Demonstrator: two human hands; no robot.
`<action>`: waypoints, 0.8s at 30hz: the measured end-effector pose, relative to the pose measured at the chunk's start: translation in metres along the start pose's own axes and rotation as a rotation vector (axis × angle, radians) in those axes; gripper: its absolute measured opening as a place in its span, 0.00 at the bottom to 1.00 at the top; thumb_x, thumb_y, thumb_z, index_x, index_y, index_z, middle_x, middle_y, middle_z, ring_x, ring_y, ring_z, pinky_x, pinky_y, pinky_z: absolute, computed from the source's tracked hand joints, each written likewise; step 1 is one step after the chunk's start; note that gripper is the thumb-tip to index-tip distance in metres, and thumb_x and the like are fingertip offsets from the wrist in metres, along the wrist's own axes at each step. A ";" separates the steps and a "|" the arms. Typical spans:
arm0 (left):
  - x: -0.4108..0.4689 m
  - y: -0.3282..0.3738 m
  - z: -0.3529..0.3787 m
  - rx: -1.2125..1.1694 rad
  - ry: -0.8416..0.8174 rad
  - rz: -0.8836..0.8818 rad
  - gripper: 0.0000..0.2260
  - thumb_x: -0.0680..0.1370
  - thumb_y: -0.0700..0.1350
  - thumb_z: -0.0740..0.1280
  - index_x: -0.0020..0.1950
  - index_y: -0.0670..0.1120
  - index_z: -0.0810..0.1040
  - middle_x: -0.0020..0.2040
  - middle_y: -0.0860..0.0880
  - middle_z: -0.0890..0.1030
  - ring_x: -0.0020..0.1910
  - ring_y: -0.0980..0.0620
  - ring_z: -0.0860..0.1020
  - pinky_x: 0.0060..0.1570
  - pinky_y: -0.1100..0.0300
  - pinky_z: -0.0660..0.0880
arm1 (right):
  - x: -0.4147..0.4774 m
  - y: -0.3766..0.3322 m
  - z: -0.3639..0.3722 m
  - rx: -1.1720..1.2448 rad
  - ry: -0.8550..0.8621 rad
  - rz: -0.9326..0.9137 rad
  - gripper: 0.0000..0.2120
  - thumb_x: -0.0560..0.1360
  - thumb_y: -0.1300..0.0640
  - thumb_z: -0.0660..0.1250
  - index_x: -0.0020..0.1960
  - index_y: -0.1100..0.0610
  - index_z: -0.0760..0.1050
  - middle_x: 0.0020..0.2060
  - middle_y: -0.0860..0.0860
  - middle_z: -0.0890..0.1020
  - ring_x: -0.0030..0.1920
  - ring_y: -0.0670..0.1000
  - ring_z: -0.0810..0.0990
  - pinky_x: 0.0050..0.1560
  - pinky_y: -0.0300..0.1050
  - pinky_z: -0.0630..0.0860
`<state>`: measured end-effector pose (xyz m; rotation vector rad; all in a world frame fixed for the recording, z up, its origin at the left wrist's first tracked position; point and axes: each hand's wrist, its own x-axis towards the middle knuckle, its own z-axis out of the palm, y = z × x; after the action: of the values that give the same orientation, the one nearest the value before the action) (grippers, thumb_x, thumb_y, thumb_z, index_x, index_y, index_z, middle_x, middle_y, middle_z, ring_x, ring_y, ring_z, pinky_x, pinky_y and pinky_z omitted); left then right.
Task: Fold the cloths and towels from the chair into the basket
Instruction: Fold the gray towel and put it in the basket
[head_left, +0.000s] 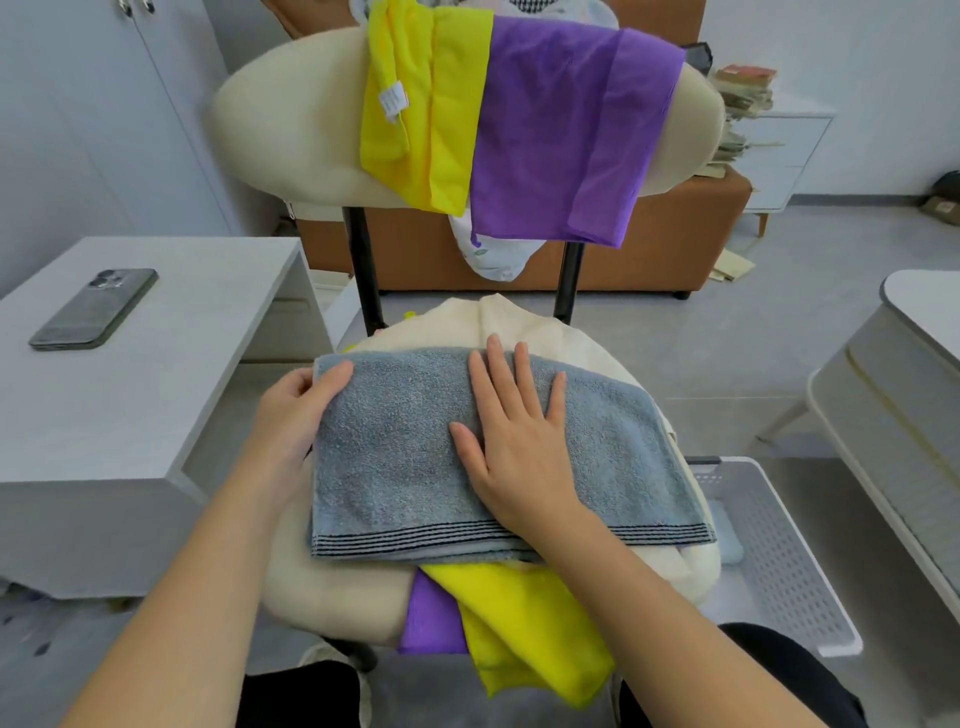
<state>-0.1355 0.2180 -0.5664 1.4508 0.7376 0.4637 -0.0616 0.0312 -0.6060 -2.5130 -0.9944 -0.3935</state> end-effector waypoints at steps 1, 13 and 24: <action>0.000 -0.001 -0.003 0.025 -0.006 0.038 0.03 0.77 0.46 0.67 0.44 0.47 0.78 0.43 0.49 0.80 0.43 0.51 0.77 0.44 0.58 0.73 | 0.000 0.000 0.000 -0.001 -0.001 -0.003 0.30 0.78 0.42 0.48 0.77 0.52 0.51 0.77 0.50 0.50 0.77 0.54 0.44 0.73 0.64 0.44; -0.026 0.010 -0.023 0.103 -0.301 0.130 0.20 0.60 0.55 0.73 0.47 0.48 0.80 0.41 0.54 0.85 0.40 0.57 0.83 0.40 0.64 0.80 | -0.003 -0.001 0.000 -0.026 0.041 -0.007 0.28 0.76 0.43 0.52 0.76 0.48 0.57 0.77 0.52 0.54 0.77 0.56 0.48 0.73 0.65 0.47; -0.064 0.028 0.055 -0.119 -0.380 0.213 0.11 0.77 0.47 0.62 0.43 0.38 0.74 0.35 0.45 0.79 0.33 0.52 0.78 0.33 0.58 0.76 | -0.004 -0.015 -0.034 1.397 -0.073 0.450 0.12 0.77 0.57 0.61 0.54 0.61 0.80 0.42 0.50 0.82 0.44 0.46 0.80 0.46 0.40 0.76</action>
<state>-0.1380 0.1373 -0.5303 1.4559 0.2504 0.3709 -0.0792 0.0226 -0.5735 -1.3514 -0.3863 0.4263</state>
